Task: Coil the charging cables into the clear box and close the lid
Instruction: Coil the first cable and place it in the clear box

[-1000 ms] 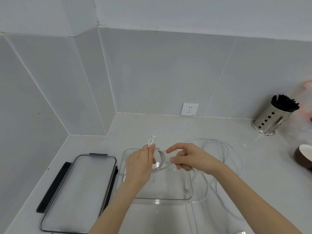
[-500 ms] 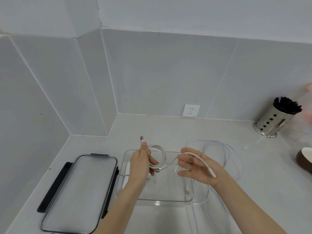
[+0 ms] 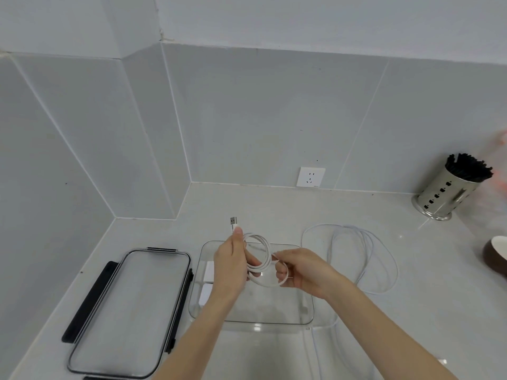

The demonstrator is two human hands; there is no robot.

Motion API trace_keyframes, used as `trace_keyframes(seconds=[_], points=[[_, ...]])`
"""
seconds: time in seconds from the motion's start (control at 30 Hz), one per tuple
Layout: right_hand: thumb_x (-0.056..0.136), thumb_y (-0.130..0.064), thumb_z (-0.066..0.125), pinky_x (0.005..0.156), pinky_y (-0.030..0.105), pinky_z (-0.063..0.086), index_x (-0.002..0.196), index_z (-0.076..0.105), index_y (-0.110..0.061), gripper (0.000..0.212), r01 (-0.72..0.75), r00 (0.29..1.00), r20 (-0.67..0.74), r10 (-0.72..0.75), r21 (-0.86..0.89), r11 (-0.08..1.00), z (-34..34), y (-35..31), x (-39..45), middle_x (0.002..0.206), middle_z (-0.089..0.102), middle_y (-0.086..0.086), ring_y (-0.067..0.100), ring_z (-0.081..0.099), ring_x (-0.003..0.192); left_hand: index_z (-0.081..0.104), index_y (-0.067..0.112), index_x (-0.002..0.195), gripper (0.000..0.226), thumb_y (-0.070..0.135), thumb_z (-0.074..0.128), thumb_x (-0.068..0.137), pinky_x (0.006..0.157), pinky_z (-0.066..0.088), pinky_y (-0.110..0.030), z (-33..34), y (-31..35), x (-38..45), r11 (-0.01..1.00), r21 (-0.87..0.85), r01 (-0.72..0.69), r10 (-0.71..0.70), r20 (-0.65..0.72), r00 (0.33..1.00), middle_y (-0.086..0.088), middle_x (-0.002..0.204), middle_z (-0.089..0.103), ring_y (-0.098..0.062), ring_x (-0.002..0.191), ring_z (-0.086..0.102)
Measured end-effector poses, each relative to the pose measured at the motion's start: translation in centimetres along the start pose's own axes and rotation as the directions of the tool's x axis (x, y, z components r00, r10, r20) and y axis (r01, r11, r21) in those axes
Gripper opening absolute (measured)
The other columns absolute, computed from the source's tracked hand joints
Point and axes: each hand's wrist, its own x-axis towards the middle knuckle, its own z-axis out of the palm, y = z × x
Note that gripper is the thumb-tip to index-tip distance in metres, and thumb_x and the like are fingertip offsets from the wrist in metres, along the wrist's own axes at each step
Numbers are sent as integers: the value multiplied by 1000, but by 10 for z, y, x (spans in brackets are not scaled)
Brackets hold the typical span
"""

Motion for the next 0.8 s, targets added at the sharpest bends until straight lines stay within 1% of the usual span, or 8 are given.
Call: trace_keyframes(seconds=[0.13, 0.3, 0.43, 0.5, 0.57, 0.67, 0.7, 0.8], points=[[95, -16, 46, 50, 19, 37, 81, 63, -19, 22, 120, 993, 11, -121, -247, 962, 2, 0, -4, 54, 44, -7, 7, 40, 52, 59, -7, 61, 69, 40, 24, 98, 35, 39, -19, 0, 1, 4, 999, 18, 37, -38, 27, 999, -10, 41, 57, -10, 29, 50], [93, -11, 46, 45, 16, 26, 94, 67, -18, 22, 233, 973, 68, -222, -316, 920, 7, 3, -1, 58, 43, -10, 5, 33, 52, 57, 1, 69, 58, 38, 24, 99, 34, 32, -17, 5, -4, 0, 992, 22, 124, -125, 57, 990, 0, 34, 56, -11, 28, 51], [92, -6, 46, 44, 20, 34, 90, 69, -12, 24, 236, 972, 60, -229, -166, 958, 11, 4, 1, 63, 52, 1, 12, 41, 55, 53, 6, 68, 53, 39, 25, 99, 32, 31, -18, 4, -8, -2, 984, 108, 140, -151, 106, 983, 0, 34, 56, -12, 31, 53], [94, -11, 45, 56, 25, 46, 97, 67, -8, 23, 204, 978, 44, -204, -2, 979, 12, 2, 2, 75, 62, 5, 18, 55, 68, 57, 4, 68, 54, 39, 27, 98, 37, 34, -21, 3, -11, -2, 982, 144, 124, -141, 111, 984, 1, 39, 57, -18, 41, 56], [94, -19, 46, 73, 28, 50, 109, 62, -14, 22, 200, 979, 33, -203, 77, 977, 11, 2, 1, 81, 62, 4, 18, 58, 78, 57, 7, 65, 52, 39, 30, 97, 44, 33, -26, 4, -13, -3, 979, 175, 103, -123, 103, 987, -3, 49, 55, -24, 53, 53], [87, -19, 60, 73, 20, 47, 113, 60, -26, 27, 322, 945, 44, -324, -298, 899, 14, 1, -3, 74, 58, 0, 11, 55, 72, 57, 3, 64, 53, 33, 30, 98, 54, 43, -34, 5, -10, -4, 974, 214, 76, -106, 132, 986, -13, 57, 62, -20, 57, 56], [85, -19, 63, 70, 19, 45, 112, 62, -27, 28, 380, 917, 47, -396, -407, 831, 15, 2, -2, 73, 56, 1, 10, 54, 69, 58, 6, 63, 52, 31, 29, 98, 50, 44, -27, 6, -9, -5, 973, 218, 74, -108, 149, 983, -8, 53, 64, -15, 53, 59], [88, -18, 61, 70, 18, 44, 104, 68, -30, 21, 478, 846, -13, -532, -423, 770, 19, 3, -2, 70, 65, -3, 8, 57, 69, 59, 9, 71, 51, 36, 26, 99, 36, 35, -14, 5, -6, -7, 973, 220, 76, -122, 204, 971, 1, 40, 61, -4, 35, 55]])
